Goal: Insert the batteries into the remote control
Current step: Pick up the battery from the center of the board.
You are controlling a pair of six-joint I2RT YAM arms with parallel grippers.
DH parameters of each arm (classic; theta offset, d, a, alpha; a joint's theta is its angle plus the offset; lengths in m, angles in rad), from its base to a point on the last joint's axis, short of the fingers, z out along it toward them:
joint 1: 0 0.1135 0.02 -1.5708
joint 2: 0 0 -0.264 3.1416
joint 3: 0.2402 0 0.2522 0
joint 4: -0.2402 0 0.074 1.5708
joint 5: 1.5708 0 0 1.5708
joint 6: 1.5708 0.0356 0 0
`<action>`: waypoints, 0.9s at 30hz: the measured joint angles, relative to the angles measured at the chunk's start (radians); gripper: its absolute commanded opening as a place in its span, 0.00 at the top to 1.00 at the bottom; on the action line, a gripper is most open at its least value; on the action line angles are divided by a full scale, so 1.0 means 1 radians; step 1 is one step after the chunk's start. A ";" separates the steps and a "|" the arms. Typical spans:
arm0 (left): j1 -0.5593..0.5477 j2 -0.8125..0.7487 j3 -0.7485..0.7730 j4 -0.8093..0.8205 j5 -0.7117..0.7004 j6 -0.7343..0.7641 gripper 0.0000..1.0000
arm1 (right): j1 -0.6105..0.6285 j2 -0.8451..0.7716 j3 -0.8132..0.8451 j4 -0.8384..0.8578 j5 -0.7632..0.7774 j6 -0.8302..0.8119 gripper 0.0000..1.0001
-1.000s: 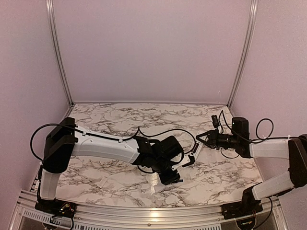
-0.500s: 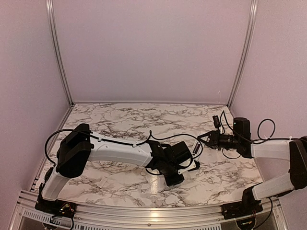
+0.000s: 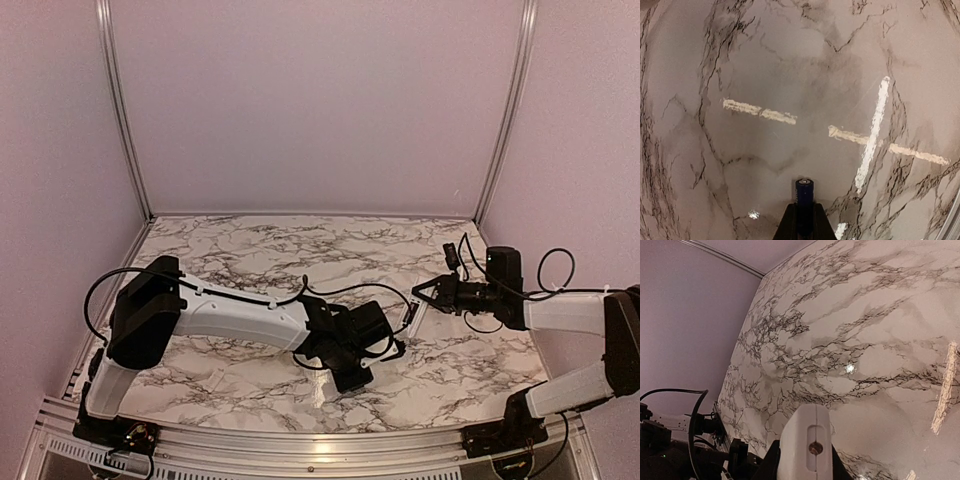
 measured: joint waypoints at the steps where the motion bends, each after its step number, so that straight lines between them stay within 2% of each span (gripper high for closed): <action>1: 0.005 -0.026 -0.041 0.004 -0.002 -0.017 1.00 | 0.000 0.000 0.000 0.000 0.000 0.000 1.00; 7: 0.085 -0.236 -0.337 -0.012 -0.030 -0.172 1.00 | 0.023 0.018 0.000 0.011 0.003 0.001 1.00; 12: 0.188 -0.351 -0.487 -0.047 -0.053 -0.272 1.00 | 0.078 0.068 0.014 0.026 0.005 0.005 1.00; 15: 0.211 -0.377 -0.516 -0.074 -0.056 -0.311 0.99 | 0.098 0.099 0.031 0.039 0.007 0.008 1.00; 24: 0.235 -0.344 -0.476 -0.136 -0.031 -0.331 0.79 | 0.131 0.130 0.066 0.052 0.011 0.009 1.00; 27: 0.241 -0.327 -0.449 -0.164 -0.028 -0.328 0.81 | 0.132 0.130 0.068 0.052 0.011 0.008 1.00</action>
